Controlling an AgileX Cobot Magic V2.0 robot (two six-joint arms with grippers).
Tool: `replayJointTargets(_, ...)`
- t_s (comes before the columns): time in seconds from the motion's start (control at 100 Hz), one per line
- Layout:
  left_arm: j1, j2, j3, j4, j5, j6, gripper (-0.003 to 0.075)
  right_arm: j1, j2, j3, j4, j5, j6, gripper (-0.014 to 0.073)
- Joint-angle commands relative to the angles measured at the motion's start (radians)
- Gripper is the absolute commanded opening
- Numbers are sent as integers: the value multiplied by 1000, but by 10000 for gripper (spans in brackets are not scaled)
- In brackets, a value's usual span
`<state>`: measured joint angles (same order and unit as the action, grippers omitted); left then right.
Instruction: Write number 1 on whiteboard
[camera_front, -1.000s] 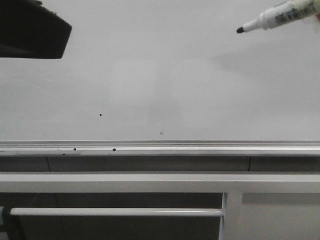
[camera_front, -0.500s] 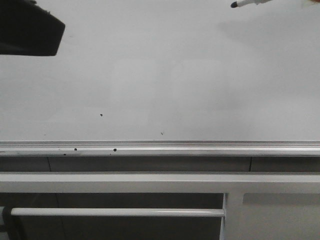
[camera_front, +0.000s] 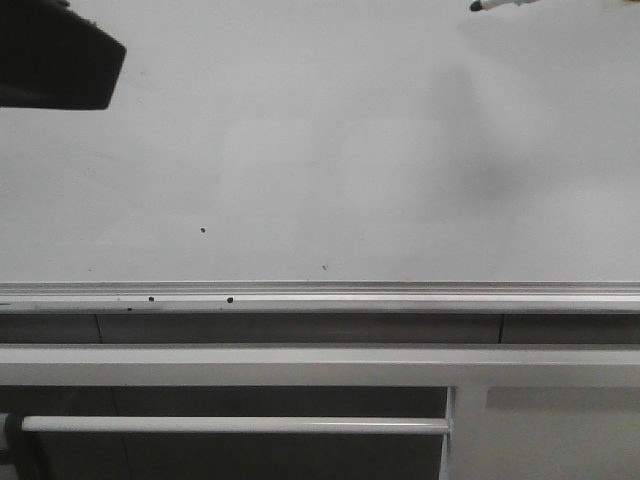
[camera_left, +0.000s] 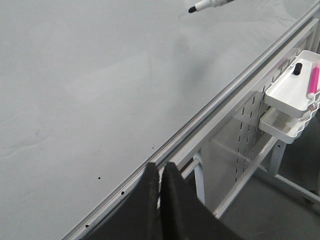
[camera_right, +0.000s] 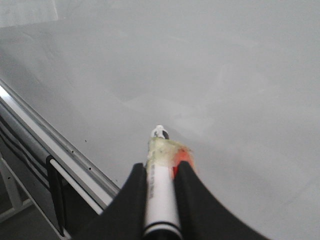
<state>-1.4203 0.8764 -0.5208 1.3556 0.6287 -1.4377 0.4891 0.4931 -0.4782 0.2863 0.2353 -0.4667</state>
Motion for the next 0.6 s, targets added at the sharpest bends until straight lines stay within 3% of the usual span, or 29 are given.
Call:
replayJointTargets(0.0, -8, -2, -26, 48, 13, -14, -20, -9, 10, -25, -1, -93, 0, -51)
replayJointTargets(0.59, -8, -2, -26, 68, 14, -14, -20, -52, 110, 3, -1, -72, 0, -52)
